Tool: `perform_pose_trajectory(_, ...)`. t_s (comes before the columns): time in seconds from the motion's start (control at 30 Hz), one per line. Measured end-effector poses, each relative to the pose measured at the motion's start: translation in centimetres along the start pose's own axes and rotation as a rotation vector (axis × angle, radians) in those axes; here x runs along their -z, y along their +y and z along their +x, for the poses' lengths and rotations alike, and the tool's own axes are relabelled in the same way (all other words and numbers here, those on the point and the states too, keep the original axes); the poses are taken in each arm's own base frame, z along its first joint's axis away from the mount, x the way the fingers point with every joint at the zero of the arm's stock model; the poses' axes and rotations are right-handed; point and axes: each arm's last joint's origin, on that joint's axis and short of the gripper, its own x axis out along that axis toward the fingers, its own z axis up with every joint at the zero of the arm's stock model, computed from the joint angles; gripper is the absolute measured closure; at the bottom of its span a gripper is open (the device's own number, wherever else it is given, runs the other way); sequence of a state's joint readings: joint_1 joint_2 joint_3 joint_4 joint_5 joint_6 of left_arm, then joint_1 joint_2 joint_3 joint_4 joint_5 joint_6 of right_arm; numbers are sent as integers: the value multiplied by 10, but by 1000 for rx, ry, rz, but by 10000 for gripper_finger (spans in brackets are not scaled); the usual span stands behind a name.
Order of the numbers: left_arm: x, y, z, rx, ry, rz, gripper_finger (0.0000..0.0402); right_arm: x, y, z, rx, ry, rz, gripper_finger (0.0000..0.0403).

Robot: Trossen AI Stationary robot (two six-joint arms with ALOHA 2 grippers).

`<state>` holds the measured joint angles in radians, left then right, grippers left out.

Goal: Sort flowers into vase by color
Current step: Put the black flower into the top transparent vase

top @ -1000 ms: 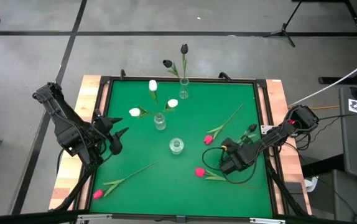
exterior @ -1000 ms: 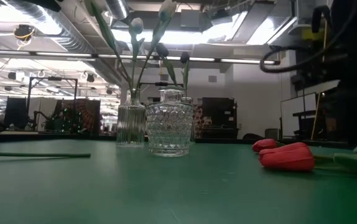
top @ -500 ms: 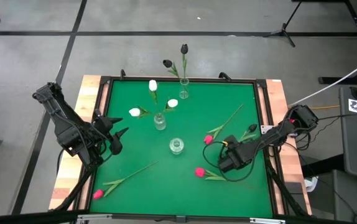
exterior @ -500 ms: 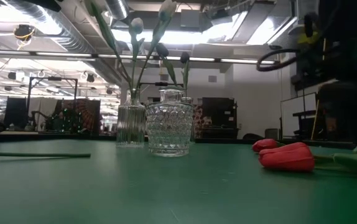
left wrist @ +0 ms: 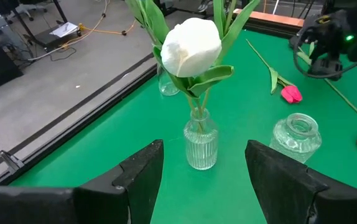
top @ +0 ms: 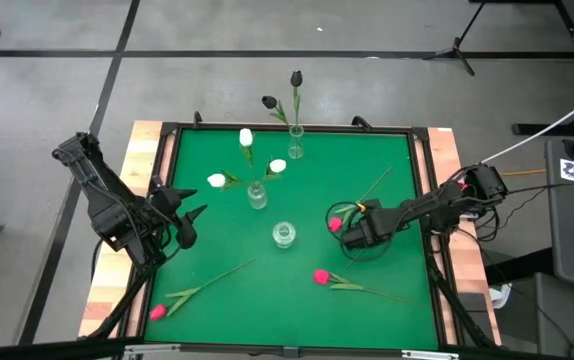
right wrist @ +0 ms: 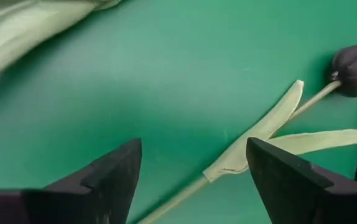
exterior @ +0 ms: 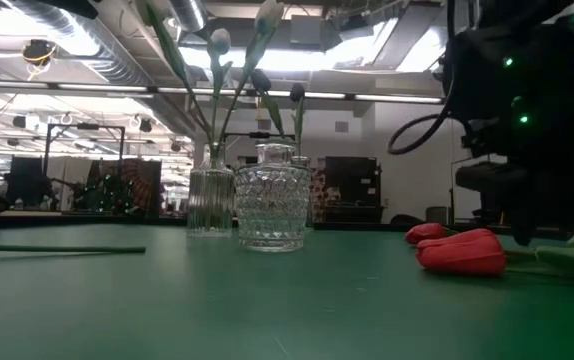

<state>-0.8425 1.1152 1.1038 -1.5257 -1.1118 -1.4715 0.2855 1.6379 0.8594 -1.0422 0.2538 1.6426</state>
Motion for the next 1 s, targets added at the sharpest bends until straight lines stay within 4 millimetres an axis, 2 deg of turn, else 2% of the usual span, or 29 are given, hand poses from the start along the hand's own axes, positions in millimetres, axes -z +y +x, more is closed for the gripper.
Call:
perform_pose_trajectory(0.13,0,0,0,0,0,-13,178,1,1,7,-37,25,22,112)
perform_pose_trajectory(0.3,0,0,0,0,5,-13,178,1,1,6,-43,31,28,122)
perform_pose_trajectory(0.43,0,0,0,1,7,-13,178,-3,2,-10,-72,21,-13,145)
perform_pose_trajectory(0.53,0,0,0,1,8,-12,178,-3,-6,-19,12,53,-113,160)
perform_pose_trajectory(0.7,0,0,0,1,8,12,178,6,-18,-28,133,117,-148,188)
perform_pose_trajectory(0.83,0,0,0,0,8,13,178,17,-25,-29,192,145,-137,246)
perform_pose_trajectory(1.0,0,0,0,-1,8,17,178,23,-28,-21,194,166,-134,373)
